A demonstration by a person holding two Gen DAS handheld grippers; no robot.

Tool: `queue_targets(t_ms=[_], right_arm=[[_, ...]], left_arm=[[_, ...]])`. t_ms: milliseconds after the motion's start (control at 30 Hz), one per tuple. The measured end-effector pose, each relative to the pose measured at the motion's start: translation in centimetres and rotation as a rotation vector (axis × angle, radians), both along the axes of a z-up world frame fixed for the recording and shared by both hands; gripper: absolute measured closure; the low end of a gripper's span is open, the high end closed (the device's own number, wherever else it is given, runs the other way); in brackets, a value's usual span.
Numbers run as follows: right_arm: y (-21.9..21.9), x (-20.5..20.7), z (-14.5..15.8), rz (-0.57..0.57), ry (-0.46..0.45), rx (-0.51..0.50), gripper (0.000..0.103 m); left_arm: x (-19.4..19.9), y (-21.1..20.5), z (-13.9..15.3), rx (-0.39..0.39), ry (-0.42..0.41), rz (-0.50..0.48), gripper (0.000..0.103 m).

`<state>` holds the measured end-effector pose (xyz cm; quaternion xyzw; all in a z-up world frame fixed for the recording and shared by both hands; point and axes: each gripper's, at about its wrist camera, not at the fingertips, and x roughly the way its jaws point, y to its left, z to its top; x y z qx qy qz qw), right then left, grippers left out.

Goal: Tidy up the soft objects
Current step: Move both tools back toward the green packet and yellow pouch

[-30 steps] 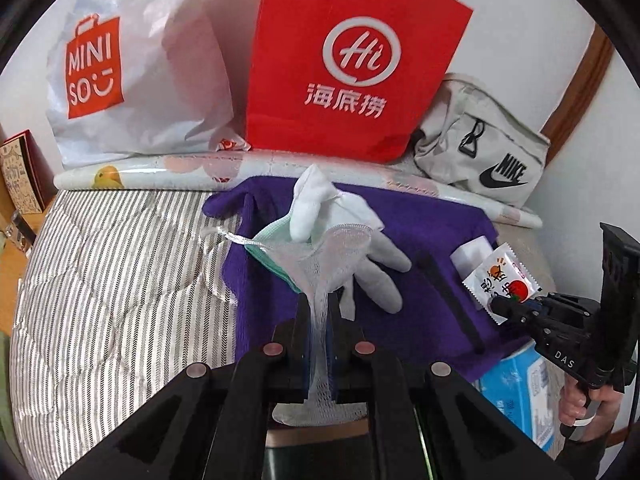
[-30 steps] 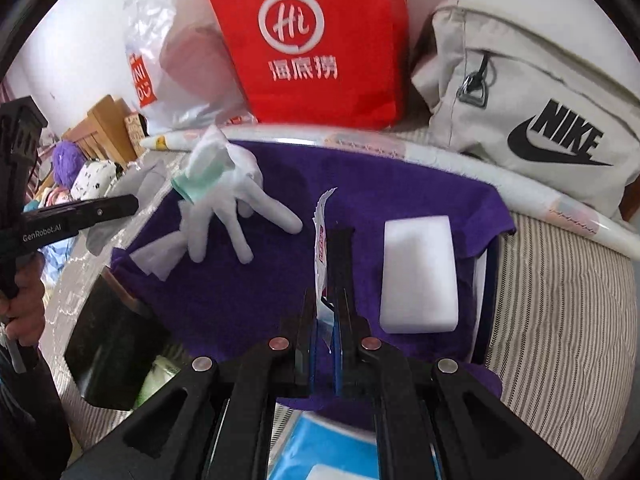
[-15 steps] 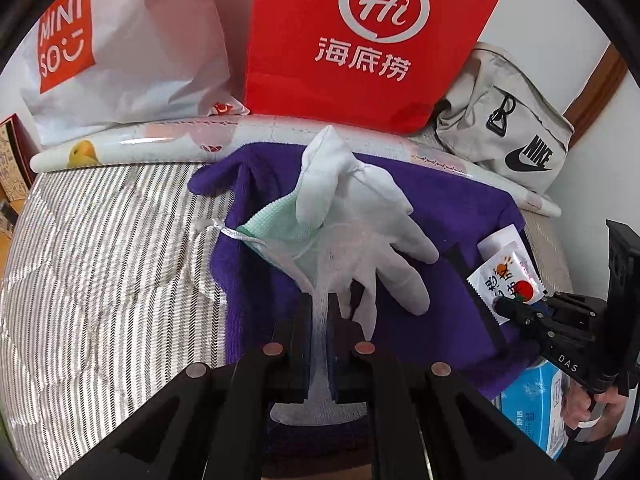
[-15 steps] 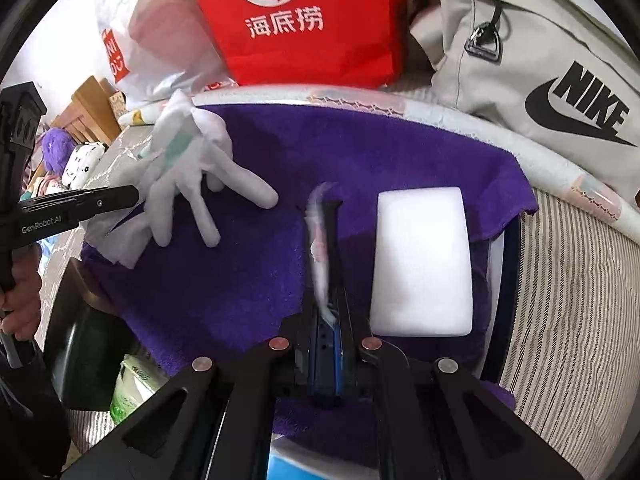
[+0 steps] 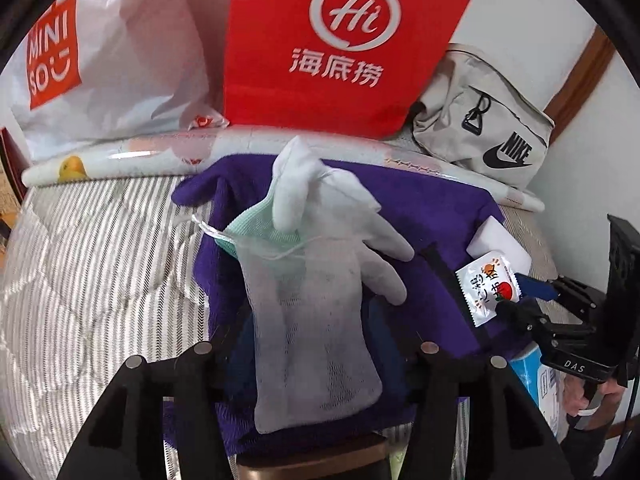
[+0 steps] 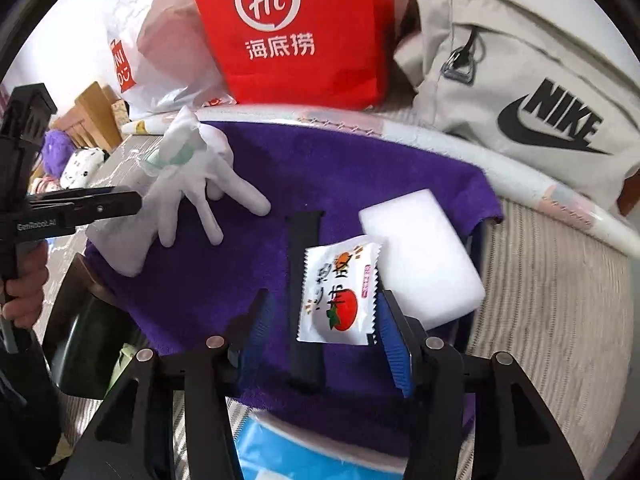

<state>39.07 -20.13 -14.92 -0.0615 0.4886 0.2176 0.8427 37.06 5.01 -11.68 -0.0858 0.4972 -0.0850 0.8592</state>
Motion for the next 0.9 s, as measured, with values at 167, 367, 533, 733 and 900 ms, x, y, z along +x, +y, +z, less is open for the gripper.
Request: queue_targets(t_ms=[167,367,533,733,900], right_arm=[[-0.2,-1.3,1.3,-0.024,-0.054,-0.034,0.050],[-1.5,-3.3,2.6,-0.086,-0.112,-0.019,0.050],[-2.5,-5.7,3.8,-0.132,-0.141,0.004,0.050],[-2.8,-9.3,4.2,-0.119,-0.098,0.043,0.050],[-2.1,-13.4,4.1,-0.094,-0.059,0.048,0.050]], left_arm=[[-0.9,-0.4,1.3,0.030,-0.026,0.001,0.050],[-3.2,-0.5,3.1,0.066,-0.091,0.016,0.050],[-5.6,-0.2,4.6,0.061,-0.122,0.030,0.050],[-9.3,-0.6,5.6,0.039,-0.117,0.006,0.050],[-12.9,-1.4,5.7,0.053,-0.127,-0.012,0.050]])
